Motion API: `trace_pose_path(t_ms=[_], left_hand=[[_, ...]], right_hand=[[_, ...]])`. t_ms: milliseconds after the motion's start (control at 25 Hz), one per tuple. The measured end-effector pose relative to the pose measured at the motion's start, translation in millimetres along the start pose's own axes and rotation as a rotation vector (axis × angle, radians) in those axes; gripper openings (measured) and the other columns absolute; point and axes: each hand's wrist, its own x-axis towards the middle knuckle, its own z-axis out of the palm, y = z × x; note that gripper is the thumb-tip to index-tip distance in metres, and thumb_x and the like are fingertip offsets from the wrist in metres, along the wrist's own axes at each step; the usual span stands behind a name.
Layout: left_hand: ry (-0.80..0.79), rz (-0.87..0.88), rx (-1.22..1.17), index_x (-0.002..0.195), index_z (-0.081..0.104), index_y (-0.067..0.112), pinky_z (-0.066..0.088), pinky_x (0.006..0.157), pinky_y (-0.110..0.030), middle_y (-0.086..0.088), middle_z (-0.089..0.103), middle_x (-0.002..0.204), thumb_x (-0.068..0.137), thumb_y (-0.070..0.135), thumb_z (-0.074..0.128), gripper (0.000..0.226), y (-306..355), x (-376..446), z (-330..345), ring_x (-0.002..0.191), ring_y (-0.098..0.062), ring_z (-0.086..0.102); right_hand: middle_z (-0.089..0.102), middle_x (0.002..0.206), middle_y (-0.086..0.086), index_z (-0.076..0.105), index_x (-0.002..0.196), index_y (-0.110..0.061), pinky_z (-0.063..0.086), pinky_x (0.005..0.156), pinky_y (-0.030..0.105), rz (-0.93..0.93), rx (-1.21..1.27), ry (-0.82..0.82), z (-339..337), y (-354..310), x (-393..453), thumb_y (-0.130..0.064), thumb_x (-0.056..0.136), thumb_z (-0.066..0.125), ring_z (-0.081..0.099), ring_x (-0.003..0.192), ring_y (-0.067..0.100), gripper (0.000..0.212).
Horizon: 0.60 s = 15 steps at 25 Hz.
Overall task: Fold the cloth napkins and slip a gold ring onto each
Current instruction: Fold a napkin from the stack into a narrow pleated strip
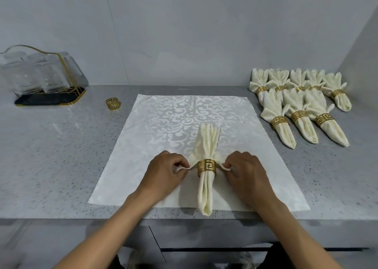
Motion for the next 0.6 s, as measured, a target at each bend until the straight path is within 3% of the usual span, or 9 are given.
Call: trace_pose_path(t_ms=[120,200,280,360,440,520,600], left_hand=[[-0.09,0.144,0.126,0.088,0.076,0.027,0.043,0.075,-0.019,0.015,0.07,0.085,0.088,0.027,0.069,0.006,1.4,-2.7,-3.2,0.087,-0.004,0.055],[-0.09,0.157,0.146,0.093,0.076,0.025,0.042,0.077,-0.023,0.016,0.072,0.091,0.091,0.026,0.065,0.011,6.7,4.3,-12.9,0.09,-0.007,0.056],[0.035,0.186,0.142,0.107,0.071,0.022,0.039,0.082,-0.023,0.011,0.069,0.109,0.091,0.014,0.061,0.02,13.9,25.4,-20.4,0.1,-0.012,0.055],[0.087,0.267,0.238,0.12,0.063,0.018,0.039,0.09,-0.024,0.005,0.06,0.13,0.086,0.001,0.057,0.039,22.3,54.5,-22.0,0.113,-0.018,0.049],[-0.005,0.345,0.339,0.119,0.063,0.018,0.042,0.093,-0.031,0.004,0.06,0.132,0.083,-0.001,0.058,0.041,31.0,78.0,-18.3,0.115,-0.022,0.049],[-0.067,0.391,0.381,0.106,0.068,0.017,0.045,0.086,-0.035,0.002,0.069,0.111,0.083,0.003,0.063,0.027,29.3,86.8,-18.6,0.104,-0.023,0.056],[-0.02,0.401,0.335,0.092,0.073,0.015,0.047,0.077,-0.035,0.002,0.072,0.093,0.083,0.006,0.069,0.013,11.8,82.3,-26.5,0.09,-0.022,0.06]], right_hand=[[0.064,0.083,-0.004,0.068,0.081,-0.017,0.04,0.065,0.033,-0.178,-0.08,-0.144,-8.0,-1.4,-0.7,-0.01,0.08,0.057,0.053,0.075,0.017,0.014],[0.072,0.099,-0.002,0.075,0.101,-0.017,0.047,0.076,0.035,-0.039,0.061,-0.148,-23.1,-0.4,12.2,-0.012,0.086,0.052,0.062,0.089,0.021,0.028],[0.07,0.116,0.0,0.063,0.129,-0.019,0.047,0.084,0.034,0.114,0.159,-0.075,-30.6,2.3,35.9,-0.01,0.095,0.049,0.062,0.102,0.022,0.037],[0.068,0.118,0.0,0.05,0.141,-0.024,0.047,0.083,0.035,0.114,0.031,-0.102,-26.9,-3.4,64.5,-0.011,0.096,0.047,0.063,0.101,0.025,0.046],[0.072,0.099,0.004,0.059,0.129,-0.024,0.044,0.071,0.034,-0.01,-0.171,-0.11,-18.9,-11.4,81.6,-0.014,0.095,0.05,0.063,0.084,0.028,0.036],[0.069,0.078,0.007,0.068,0.108,-0.019,0.038,0.061,0.034,-0.052,-0.241,-0.074,-19.5,-11.5,82.2,-0.015,0.093,0.056,0.06,0.071,0.03,0.02],[0.068,0.074,0.005,0.069,0.099,-0.019,0.039,0.057,0.033,0.001,-0.176,-0.014,-25.0,5.3,72.1,-0.015,0.091,0.061,0.061,0.068,0.028,0.012]])
